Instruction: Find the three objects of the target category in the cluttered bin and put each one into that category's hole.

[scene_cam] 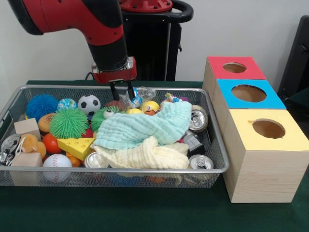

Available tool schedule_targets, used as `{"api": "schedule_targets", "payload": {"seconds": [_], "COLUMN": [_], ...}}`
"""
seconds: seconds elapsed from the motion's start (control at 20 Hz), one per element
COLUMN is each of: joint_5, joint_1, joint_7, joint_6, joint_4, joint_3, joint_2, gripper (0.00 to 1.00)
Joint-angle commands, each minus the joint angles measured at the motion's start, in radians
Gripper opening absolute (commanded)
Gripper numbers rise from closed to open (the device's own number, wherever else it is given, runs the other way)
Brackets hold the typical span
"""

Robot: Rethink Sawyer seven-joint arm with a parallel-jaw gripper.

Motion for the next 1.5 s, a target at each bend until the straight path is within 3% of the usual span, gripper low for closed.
{"api": "schedule_targets", "payload": {"seconds": [0.05, 0.4, 0.65, 1.35, 1.5], "joint_5": [-0.029, -0.015, 0.031, 0.207, 0.230], "joint_1": [0.050, 0.099, 0.117, 0.135, 0.138], "joint_7": [0.076, 0.101, 0.101, 0.028, 0.034], "joint_6": [-0.122, -0.146, -0.102, 0.165, 0.183], "joint_4": [0.105, 0.106, 0.107, 0.052, 0.062], "joint_3": [-0.036, -0.083, -0.096, -0.102, -0.105], "joint_2": [0.078, 0.062, 0.032, -0.083, -0.112], "gripper": [0.00, 0.00, 0.00, 0.00, 0.00]}}
